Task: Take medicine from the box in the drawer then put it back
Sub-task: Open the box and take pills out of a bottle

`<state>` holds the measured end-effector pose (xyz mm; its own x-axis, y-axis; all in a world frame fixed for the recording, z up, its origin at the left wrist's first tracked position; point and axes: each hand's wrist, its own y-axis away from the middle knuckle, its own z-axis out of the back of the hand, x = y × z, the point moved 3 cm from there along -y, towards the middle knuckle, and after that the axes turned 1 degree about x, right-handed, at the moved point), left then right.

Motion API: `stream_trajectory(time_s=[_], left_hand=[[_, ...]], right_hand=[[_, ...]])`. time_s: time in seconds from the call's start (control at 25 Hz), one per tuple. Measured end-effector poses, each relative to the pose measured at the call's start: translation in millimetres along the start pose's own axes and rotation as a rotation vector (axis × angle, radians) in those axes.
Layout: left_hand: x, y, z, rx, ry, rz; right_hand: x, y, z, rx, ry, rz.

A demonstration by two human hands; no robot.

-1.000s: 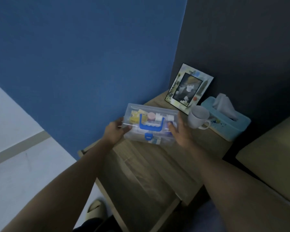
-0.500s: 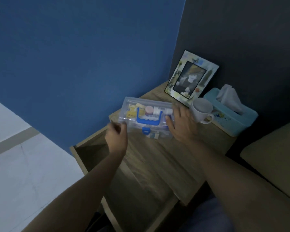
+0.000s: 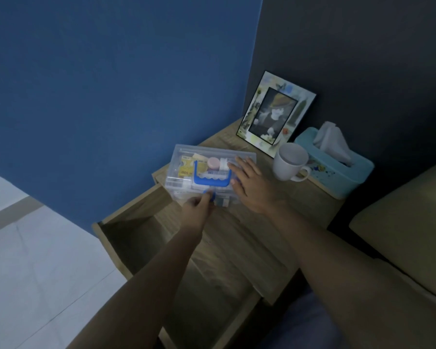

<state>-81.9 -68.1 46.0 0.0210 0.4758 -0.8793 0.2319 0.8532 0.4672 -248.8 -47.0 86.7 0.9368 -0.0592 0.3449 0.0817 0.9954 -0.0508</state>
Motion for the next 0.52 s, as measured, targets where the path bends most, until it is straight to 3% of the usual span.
stream_trajectory(time_s=[0.28, 0.52], left_hand=[[-10, -5, -1, 0.049, 0.023, 0.063], [-10, -5, -1, -0.039, 0.032, 0.118]], right_hand=[[-2, -1, -2, 0.025, 0.003, 0.006], [-3, -3, -1, 0.042, -0.008, 0.001]])
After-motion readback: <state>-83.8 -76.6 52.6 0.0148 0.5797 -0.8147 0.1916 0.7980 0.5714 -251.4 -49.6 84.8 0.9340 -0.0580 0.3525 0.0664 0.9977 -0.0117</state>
